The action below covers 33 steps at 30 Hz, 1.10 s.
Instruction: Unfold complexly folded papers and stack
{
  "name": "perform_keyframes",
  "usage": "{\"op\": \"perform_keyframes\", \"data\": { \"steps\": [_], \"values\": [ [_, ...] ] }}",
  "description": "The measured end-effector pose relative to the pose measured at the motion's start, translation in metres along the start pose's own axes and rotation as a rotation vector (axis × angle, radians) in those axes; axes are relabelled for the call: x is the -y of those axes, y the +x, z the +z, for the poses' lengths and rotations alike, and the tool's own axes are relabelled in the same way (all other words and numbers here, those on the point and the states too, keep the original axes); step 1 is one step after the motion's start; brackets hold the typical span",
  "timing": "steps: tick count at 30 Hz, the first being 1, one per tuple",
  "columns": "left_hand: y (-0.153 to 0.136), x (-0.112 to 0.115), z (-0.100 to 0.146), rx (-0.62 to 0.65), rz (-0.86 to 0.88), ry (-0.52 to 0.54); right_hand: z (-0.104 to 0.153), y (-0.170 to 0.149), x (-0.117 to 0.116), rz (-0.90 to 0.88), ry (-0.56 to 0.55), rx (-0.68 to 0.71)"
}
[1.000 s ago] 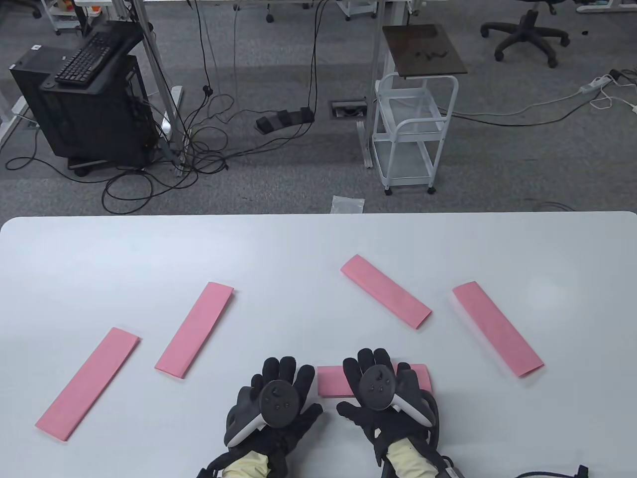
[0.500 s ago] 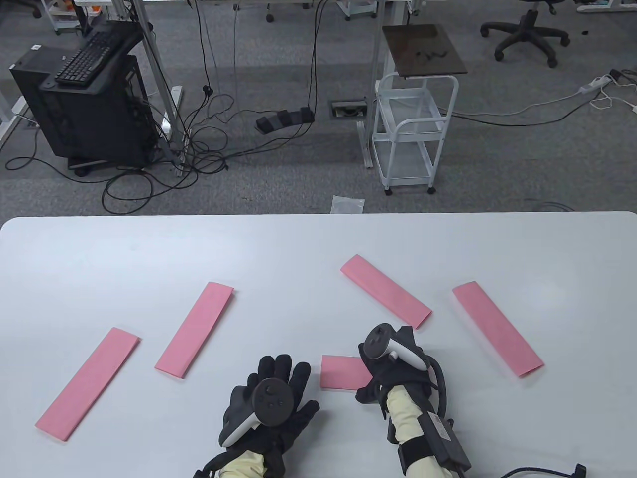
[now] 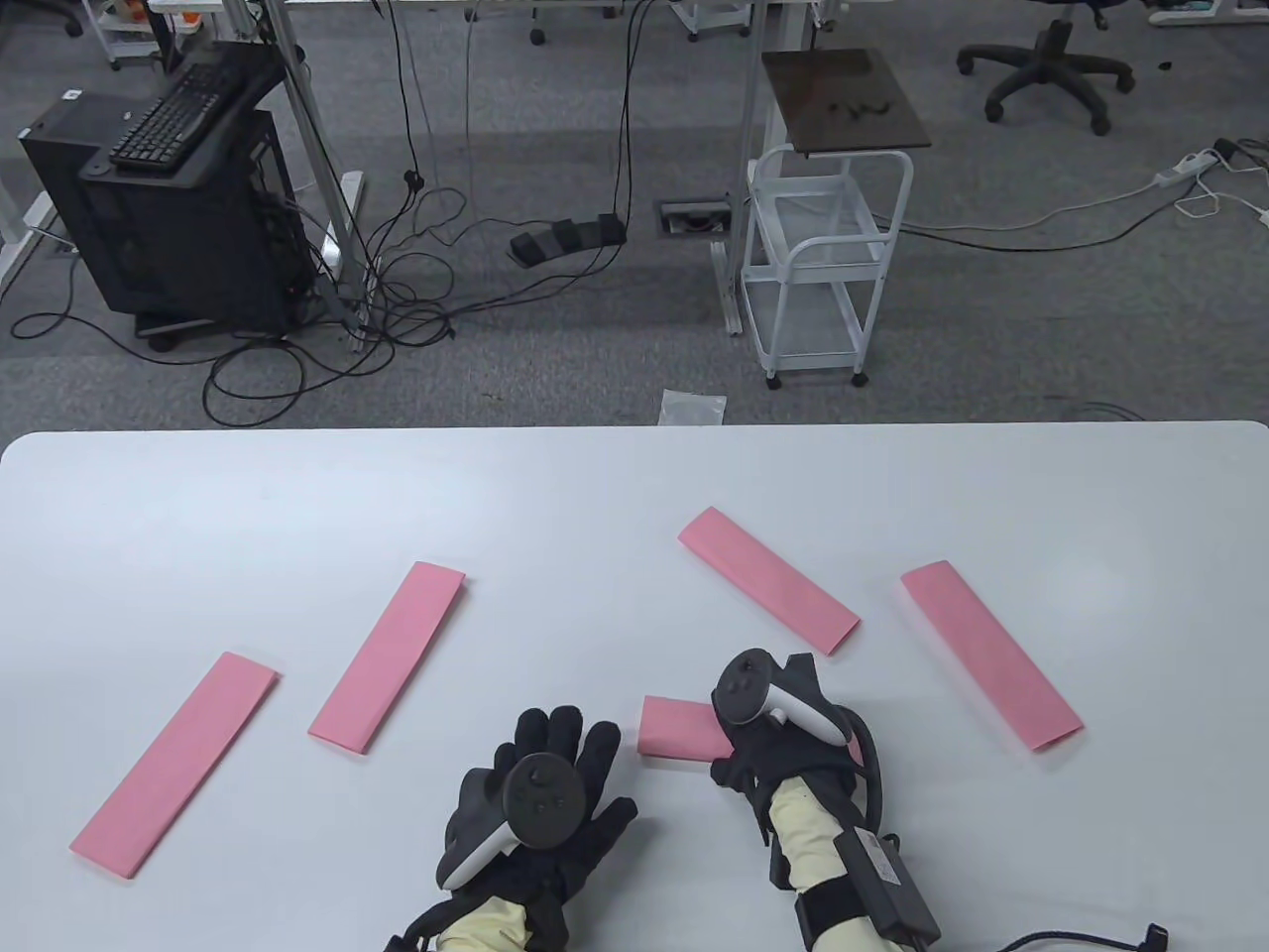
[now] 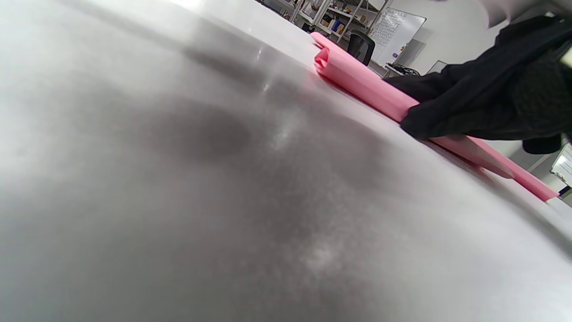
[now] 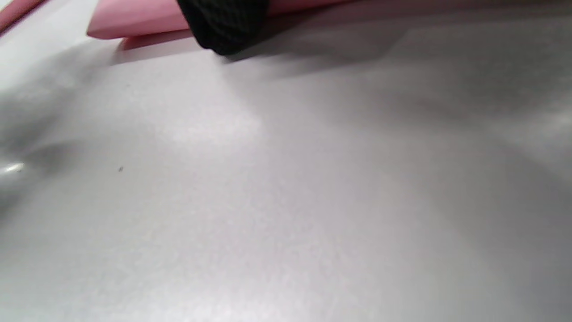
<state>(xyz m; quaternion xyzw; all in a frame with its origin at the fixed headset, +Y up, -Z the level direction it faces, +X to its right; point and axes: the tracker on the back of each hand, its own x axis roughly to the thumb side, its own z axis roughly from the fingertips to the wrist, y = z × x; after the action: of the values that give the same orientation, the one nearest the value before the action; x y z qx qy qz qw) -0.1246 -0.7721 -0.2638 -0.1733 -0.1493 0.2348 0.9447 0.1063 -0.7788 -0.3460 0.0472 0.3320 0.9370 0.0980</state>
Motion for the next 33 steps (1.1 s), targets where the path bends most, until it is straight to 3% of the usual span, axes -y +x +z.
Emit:
{"op": "perform_keyframes", "data": {
  "steps": [9, 14, 17, 20, 23, 28, 33],
  "values": [
    [0.001, 0.001, 0.0, 0.009, 0.008, -0.011, 0.004, 0.01, -0.002, 0.188, -0.147, 0.053],
    [0.002, 0.001, 0.0, 0.008, 0.01, -0.016, 0.006, 0.005, 0.0, 0.166, -0.255, 0.064],
    [0.002, 0.002, -0.001, 0.005, 0.013, -0.024, 0.011, -0.003, 0.002, 0.096, -0.367, 0.057],
    [0.001, 0.003, -0.001, 0.0, 0.022, -0.027, 0.02, -0.006, 0.008, 0.078, -0.556, 0.064],
    [0.0, 0.0, -0.001, 0.0, 0.041, -0.012, 0.031, -0.007, 0.018, -0.088, -0.595, 0.129],
    [-0.005, -0.007, 0.001, 0.012, 0.14, 0.051, 0.056, -0.01, 0.034, -0.66, -0.62, 0.395],
    [-0.01, -0.011, 0.002, 0.06, 0.32, 0.118, 0.069, -0.01, 0.024, -0.998, -0.522, 0.609]
  ]
}}
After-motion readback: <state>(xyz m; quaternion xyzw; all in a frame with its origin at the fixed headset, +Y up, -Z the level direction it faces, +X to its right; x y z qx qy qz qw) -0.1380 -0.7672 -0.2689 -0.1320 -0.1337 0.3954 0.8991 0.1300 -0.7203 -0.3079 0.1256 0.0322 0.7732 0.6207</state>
